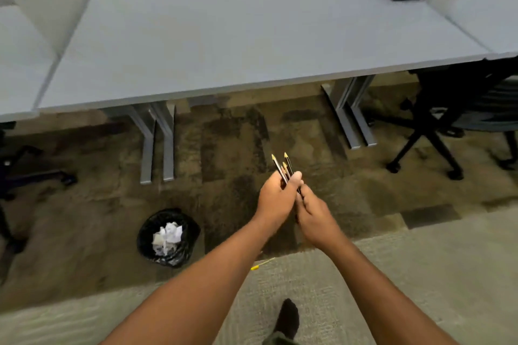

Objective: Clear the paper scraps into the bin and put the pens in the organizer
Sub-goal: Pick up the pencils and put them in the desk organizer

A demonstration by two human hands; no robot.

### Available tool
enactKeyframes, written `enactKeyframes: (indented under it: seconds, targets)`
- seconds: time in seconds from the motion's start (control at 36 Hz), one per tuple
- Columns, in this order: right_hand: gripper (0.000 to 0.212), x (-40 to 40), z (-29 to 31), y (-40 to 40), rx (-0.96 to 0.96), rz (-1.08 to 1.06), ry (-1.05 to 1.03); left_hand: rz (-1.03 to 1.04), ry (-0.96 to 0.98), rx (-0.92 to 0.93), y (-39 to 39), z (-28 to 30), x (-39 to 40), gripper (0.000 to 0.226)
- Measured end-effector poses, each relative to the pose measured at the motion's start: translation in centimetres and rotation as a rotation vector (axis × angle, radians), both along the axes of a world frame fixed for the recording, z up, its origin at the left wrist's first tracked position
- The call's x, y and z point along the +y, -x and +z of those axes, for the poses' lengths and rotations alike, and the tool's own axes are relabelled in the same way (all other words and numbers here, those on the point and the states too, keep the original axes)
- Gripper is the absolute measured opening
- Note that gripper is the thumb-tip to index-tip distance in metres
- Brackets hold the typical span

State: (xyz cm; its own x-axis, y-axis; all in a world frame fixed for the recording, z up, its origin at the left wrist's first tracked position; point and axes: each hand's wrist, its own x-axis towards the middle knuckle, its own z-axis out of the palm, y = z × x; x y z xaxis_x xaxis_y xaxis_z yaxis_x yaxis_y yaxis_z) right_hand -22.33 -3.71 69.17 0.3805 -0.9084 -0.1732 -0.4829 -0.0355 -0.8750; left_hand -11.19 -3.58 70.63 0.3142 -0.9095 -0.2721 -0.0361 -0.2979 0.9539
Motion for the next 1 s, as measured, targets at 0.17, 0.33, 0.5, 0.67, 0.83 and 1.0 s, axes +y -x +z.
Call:
enactKeyframes:
  seconds: [0.17, 0.33, 0.5, 0.67, 0.83, 1.0]
  targets:
    - [0.026, -3.2, 4.5, 2.5, -0.187, -0.091, -0.018, 0.097, 0.087, 0.103, 3.3, 4.9, -4.5, 0.029]
    - [0.054, -5.5, 7.0, 4.6, -0.893, -0.520, -0.516, 0.165, 0.163, 0.383, 5.9, 9.8, -8.9, 0.027]
    - [0.075, -9.2, 8.5, 5.5, -1.396, -0.637, -0.732, -0.025, 0.272, 0.327, 9.2, 10.8, -11.0, 0.025]
    - [0.078, -12.9, 9.9, 5.6, -1.538, -0.602, -0.651, -0.058, 0.399, -0.072, 11.7, 10.4, -12.8, 0.026]
    - [0.069, -16.7, 11.3, 6.2, -1.340, -0.548, -0.528, -0.162, 0.345, 0.174, 11.1, 12.5, -17.5, 0.029]
    - [0.055, -20.9, 14.1, 7.9, -0.883, -0.745, -0.174, -0.466, 0.524, -0.150, 8.2, 12.7, -21.6, 0.017]
